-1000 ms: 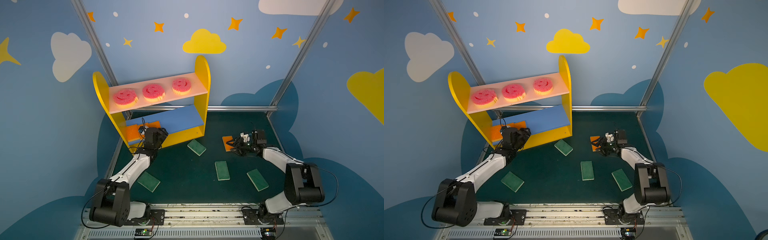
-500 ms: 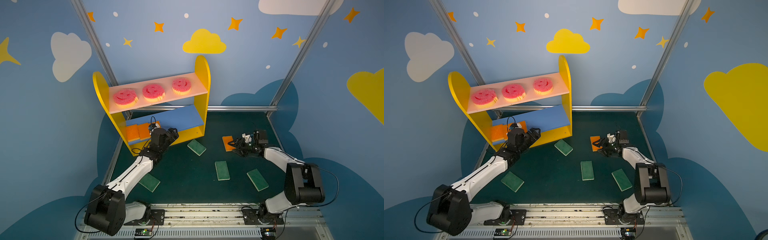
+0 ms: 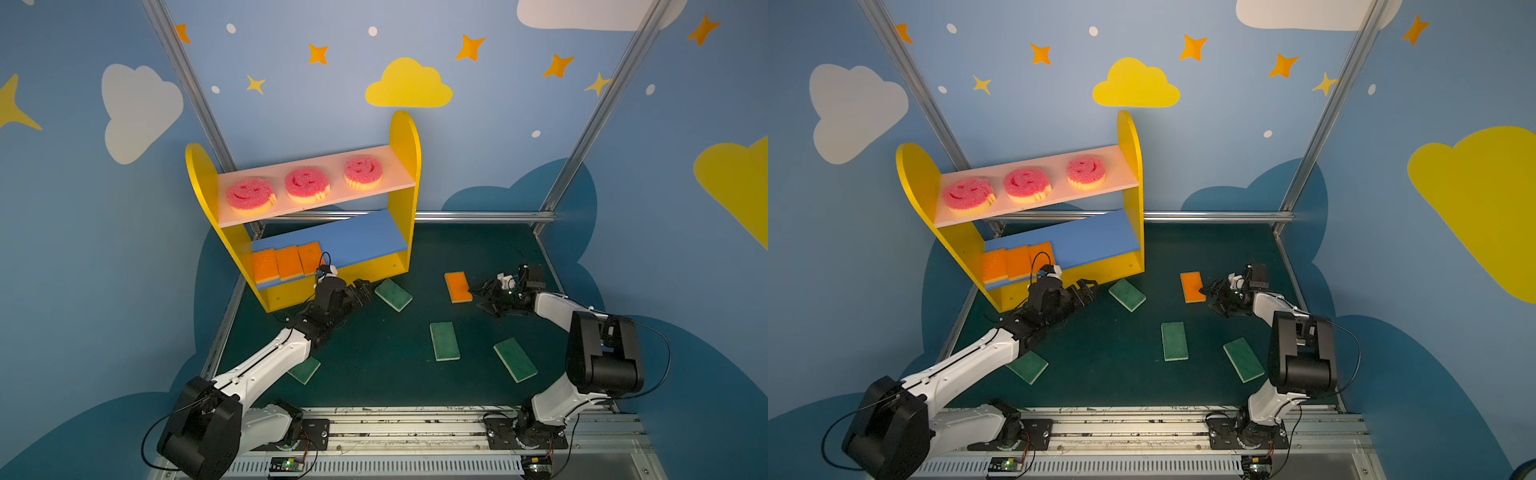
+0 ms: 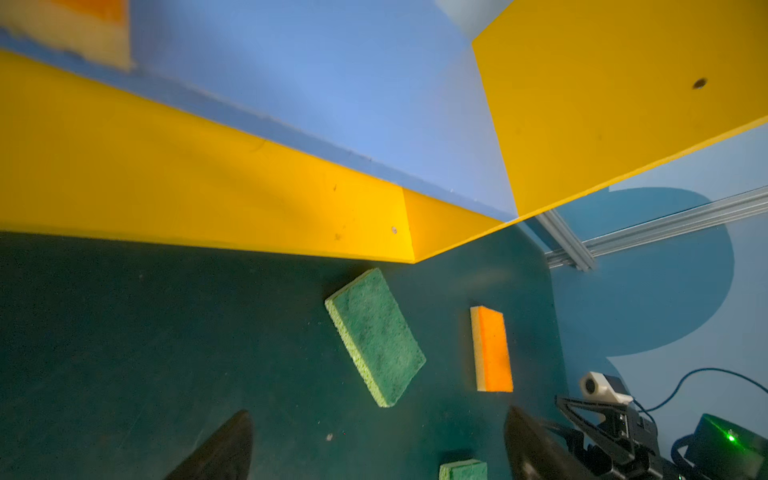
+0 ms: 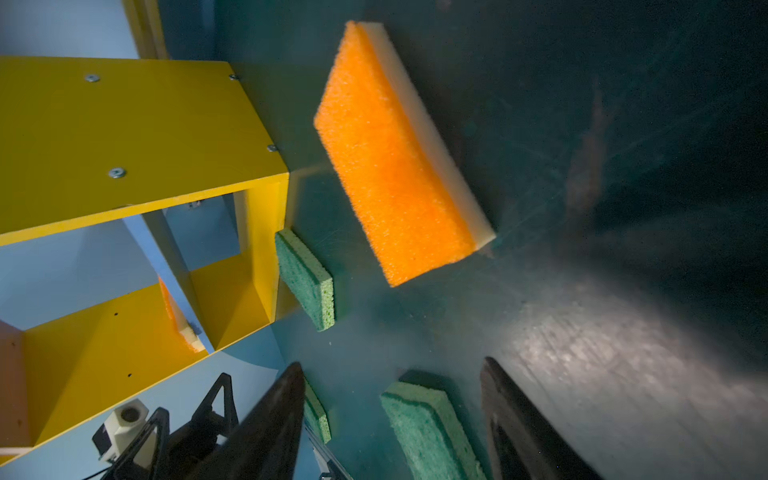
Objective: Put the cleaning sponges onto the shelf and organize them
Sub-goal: 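Grasp the orange sponge on the table with the right gripper and lift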
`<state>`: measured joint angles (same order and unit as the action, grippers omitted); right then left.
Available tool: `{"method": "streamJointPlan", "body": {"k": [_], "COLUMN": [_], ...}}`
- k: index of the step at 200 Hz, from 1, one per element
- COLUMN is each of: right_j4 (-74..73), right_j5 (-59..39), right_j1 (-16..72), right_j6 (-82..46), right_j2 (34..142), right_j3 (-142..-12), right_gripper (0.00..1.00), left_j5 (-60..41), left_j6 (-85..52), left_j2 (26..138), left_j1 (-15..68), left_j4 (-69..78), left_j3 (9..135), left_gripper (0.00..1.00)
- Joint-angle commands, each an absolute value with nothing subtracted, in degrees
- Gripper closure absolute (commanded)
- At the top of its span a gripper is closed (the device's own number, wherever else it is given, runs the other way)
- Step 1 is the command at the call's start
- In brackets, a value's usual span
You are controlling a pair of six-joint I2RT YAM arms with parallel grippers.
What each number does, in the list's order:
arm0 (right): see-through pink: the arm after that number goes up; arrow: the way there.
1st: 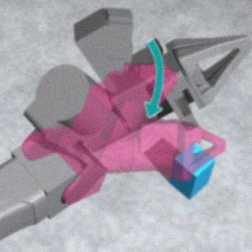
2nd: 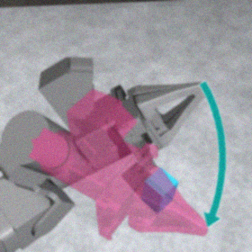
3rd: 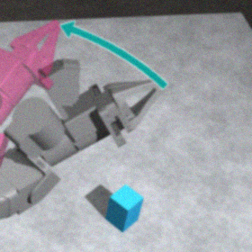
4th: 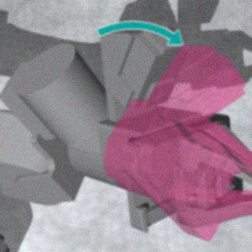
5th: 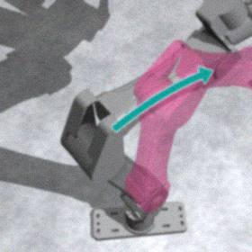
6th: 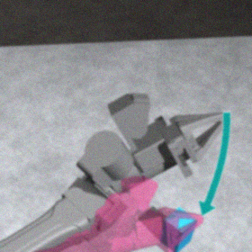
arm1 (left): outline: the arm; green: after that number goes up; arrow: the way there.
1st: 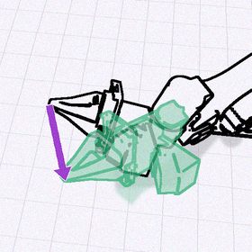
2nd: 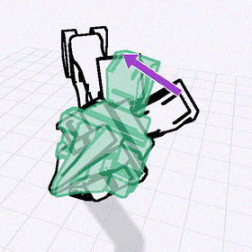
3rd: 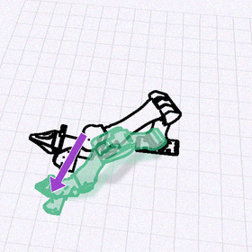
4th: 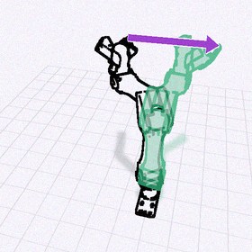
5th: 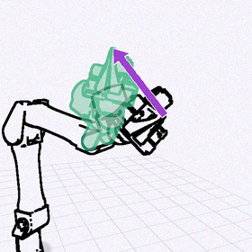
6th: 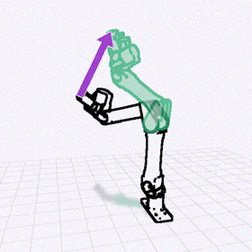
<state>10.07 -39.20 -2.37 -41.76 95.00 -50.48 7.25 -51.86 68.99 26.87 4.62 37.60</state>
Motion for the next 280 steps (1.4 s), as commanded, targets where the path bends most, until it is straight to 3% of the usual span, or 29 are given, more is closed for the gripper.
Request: {"method": "streamJointPlan", "body": {"k": [1, 40, 167, 189, 237, 280], "right_j4": [11.9, 14.2, 16.5, 16.7, 16.6, 16.3], "right_j5": [-37.3, -34.2, -32.9, -32.8, -33.6, -34.0], "right_j1": [-2.7, -2.3, 2.5, 3.1, 3.1, 3.2], "right_j6": [-39.5, -36.5, -35.8, -36.3, -36.9, -37.0], "right_j2": [97.3, 100.5, 111.2, 111.9, 112.4, 111.0], "right_j3": [-54.2, -58.3, -66.5, -66.7, -66.4, -65.4], "right_gripper": [0.34, 0.34, 0.39, 0.49, 0.85, 1.00], "left_j5": [5.4, 4.8, 3.9, 4.0, 3.5, 2.1], "left_j6": [-52.2, -52.2, -52.0, -51.8, -52.0, -52.4], "left_j2": [68.7, 69.2, 68.5, 68.2, 67.8, 67.3], "left_j1": [27.8, 29.1, 30.1, 30.1, 30.1, 30.1], "left_j4": [5.6, 5.5, 3.5, 3.3, 3.2, 3.6], "left_j3": [35.4, 32.3, 28.8, 28.8, 29.2, 29.5], "left_gripper": [0.06, 0.00, 0.00, 0.00, 0.00, 0.00]}}
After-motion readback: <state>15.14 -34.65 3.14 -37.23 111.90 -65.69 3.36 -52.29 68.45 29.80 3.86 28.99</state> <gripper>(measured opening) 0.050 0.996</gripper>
